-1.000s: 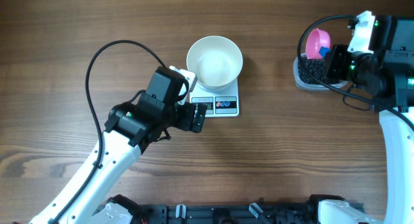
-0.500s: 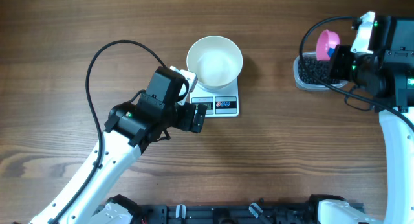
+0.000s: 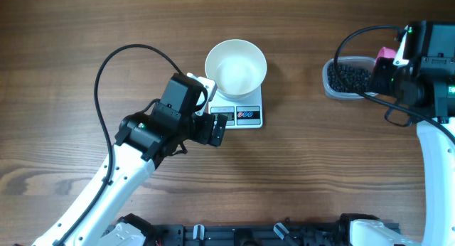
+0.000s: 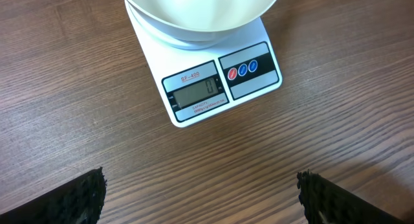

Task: Scoop item into bowl and weigh 150g on scale
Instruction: 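Lower the pink scoop with the right gripper over the bean tub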

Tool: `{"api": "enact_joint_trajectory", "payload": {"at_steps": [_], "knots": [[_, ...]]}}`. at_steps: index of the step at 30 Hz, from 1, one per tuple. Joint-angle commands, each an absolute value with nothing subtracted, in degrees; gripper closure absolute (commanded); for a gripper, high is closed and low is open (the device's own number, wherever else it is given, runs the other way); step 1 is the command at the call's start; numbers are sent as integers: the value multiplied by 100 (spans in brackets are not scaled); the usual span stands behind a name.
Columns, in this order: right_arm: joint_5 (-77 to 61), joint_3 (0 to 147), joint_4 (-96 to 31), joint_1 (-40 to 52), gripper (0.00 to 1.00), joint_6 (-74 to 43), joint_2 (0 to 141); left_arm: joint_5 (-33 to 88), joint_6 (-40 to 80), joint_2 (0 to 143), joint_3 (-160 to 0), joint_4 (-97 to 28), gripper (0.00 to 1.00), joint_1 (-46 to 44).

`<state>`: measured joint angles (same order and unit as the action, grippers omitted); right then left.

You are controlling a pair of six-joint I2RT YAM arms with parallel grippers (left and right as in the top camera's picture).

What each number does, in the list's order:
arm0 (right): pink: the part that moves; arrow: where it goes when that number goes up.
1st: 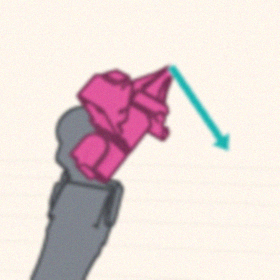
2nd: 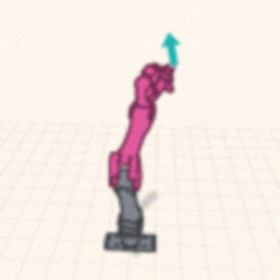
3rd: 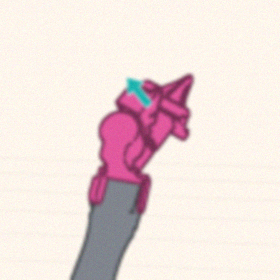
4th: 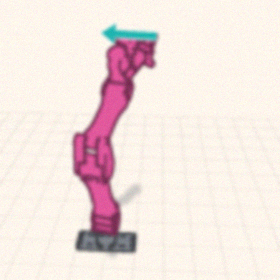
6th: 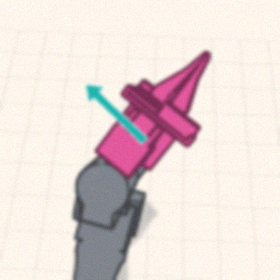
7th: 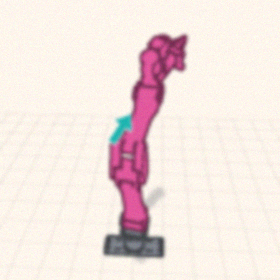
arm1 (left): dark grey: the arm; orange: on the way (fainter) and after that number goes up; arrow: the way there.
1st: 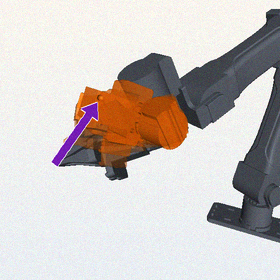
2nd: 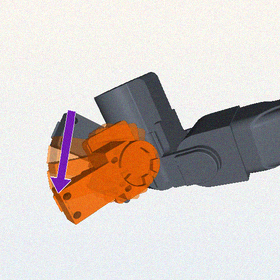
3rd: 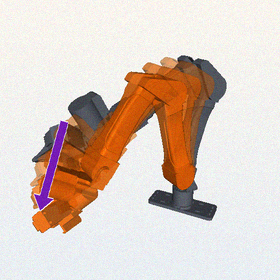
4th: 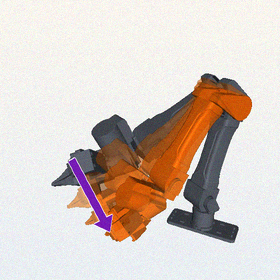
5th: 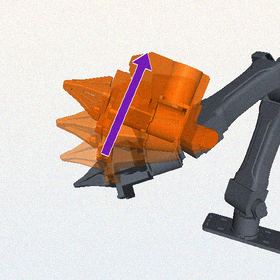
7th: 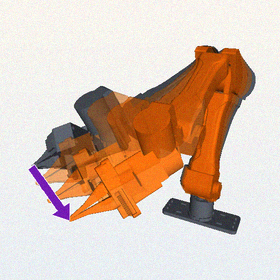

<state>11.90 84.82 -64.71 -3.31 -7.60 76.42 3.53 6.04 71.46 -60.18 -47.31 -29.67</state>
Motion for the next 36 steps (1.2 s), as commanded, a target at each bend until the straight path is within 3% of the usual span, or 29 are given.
{"api": "enact_joint_trajectory", "payload": {"at_steps": [1,5,9,17,36], "knots": [[1461,8361,-6455,-349,96,-121,7773,401,471,7105,-6130,-4733,0,-2945],[1243,8361,-6241,-541,96,108,7988,401,471,7105,-6130,-4733,0,-2945],[-51,8361,-6123,-923,96,1028,8230,401,473,7105,-6130,-4733,0,-2945],[-821,8359,-5793,-1697,96,902,8420,401,471,7105,-6130,-4735,0,-2945],[-862,7913,-5192,-1717,96,1181,8989,401,471,7105,-6130,-4735,0,-2945]]}}
